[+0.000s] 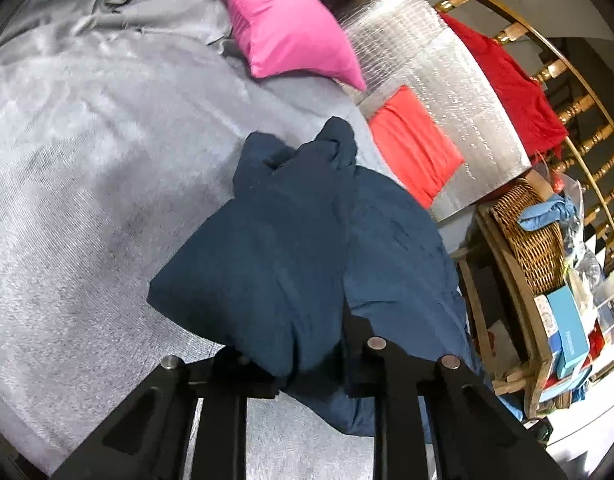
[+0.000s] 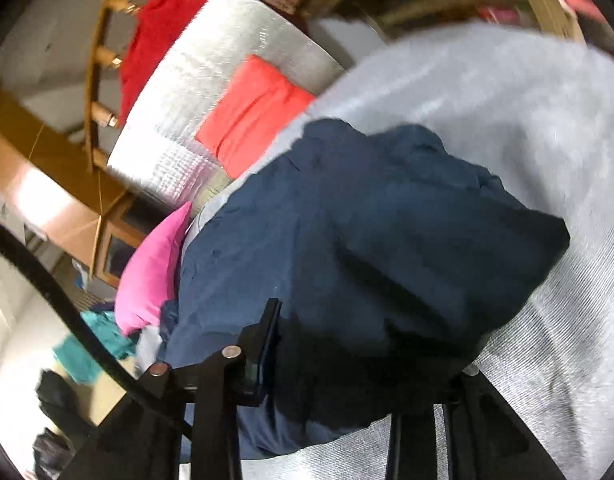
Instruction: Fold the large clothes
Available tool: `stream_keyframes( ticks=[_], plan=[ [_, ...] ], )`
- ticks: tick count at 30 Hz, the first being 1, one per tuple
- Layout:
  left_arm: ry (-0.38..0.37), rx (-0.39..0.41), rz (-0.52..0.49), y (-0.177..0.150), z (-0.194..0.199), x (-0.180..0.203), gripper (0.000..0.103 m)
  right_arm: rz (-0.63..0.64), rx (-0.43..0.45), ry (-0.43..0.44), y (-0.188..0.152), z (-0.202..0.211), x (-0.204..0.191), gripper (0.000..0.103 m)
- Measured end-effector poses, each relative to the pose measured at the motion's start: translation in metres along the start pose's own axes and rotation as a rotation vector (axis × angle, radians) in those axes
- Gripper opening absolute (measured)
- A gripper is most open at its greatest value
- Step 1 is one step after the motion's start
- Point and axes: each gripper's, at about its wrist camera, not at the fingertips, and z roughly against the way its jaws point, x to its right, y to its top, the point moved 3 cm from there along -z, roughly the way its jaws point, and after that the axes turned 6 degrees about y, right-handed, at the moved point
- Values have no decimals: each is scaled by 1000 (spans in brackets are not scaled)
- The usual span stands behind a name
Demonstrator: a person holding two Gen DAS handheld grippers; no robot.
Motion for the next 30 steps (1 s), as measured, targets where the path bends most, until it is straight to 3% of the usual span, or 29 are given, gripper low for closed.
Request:
stream_keyframes(
  ticks=[11,13,14,15,17,18,20,22,27,30],
  plan=[
    [28,-63,-42,-15,13,-19,24,89,-85,-45,-11,6,-2,35],
    [68,-113,-40,-19,3,-24,33,72,-105,-55,-11,8,12,35],
    [84,-129,-23,-20,-1,-28,45,61,-116,-57,-11,5,15,35],
    [103,-141,-11,-20,-3,-31,64,43,-128,-52,-10,3,18,38],
    [162,-150,-2,-20,-3,-37,75,3,-139,-34,-7,0,19,43],
    [166,-147,-6,-20,1,-37,75,-19,-153,-26,-5,2,21,48],
    [197,-132,-49,-21,12,-34,75,-57,-185,-6,-7,8,24,57],
    [249,-94,-123,-25,30,-27,75,-90,-202,13,-10,18,26,78],
    [365,66,-325,-42,89,3,81,-24,-233,25,-16,57,12,79],
    [409,150,-427,-50,125,24,84,158,-193,-26,-12,91,-16,80]
  ],
)
